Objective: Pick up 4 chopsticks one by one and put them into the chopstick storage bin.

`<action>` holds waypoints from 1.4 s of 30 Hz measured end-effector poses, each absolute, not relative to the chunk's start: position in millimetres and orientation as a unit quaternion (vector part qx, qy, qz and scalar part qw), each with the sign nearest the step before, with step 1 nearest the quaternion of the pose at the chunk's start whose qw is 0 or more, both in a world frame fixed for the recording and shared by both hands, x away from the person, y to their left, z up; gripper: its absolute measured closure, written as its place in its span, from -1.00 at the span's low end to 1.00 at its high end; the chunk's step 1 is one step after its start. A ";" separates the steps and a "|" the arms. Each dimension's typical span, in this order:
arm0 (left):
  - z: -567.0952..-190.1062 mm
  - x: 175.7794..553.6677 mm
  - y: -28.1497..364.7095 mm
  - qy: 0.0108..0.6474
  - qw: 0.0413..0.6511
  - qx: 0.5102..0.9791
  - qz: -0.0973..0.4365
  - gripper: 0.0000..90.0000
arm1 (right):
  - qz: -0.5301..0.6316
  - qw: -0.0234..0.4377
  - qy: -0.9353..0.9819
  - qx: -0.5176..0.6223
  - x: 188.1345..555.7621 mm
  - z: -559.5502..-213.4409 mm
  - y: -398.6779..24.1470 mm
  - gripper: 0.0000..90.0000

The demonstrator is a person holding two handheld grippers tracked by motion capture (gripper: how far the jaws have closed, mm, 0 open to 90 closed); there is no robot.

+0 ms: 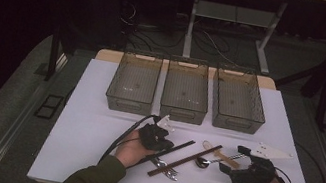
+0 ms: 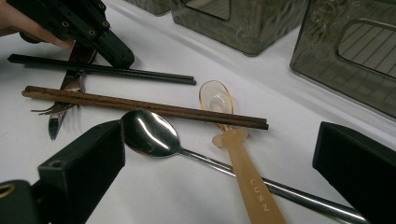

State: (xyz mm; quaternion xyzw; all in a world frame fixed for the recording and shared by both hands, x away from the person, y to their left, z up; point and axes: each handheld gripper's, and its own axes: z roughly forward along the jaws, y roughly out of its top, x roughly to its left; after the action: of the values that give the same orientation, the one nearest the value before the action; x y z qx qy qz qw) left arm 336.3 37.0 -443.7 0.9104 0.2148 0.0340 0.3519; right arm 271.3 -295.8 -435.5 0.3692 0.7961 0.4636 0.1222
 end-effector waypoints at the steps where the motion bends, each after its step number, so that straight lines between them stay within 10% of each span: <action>1: -443.6 335.8 36.7 0.213 0.351 0.911 0.032 0.99 | 0.464 0.122 0.796 0.369 271.3 -435.5 -295.8 -0.95; 13: -444.1 335.5 35.9 0.189 0.356 0.915 0.013 0.98 | 0.464 0.122 0.796 0.369 271.3 -435.5 -295.8 -0.95; 28: -421.8 324.3 93.1 0.228 0.417 0.880 0.019 0.20 | 0.462 0.122 0.797 0.369 272.0 -436.2 -295.3 -0.95; 42: -418.0 301.0 133.7 0.257 0.457 0.851 0.038 -0.14 | 0.462 0.116 0.797 0.371 269.6 -437.6 -290.0 -0.95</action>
State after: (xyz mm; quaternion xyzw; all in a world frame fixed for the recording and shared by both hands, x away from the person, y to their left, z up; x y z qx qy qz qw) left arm 301.0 133.7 -418.0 0.8506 0.2571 0.0384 0.4570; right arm 269.6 -290.0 -437.6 0.3714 0.7970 0.4620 0.1160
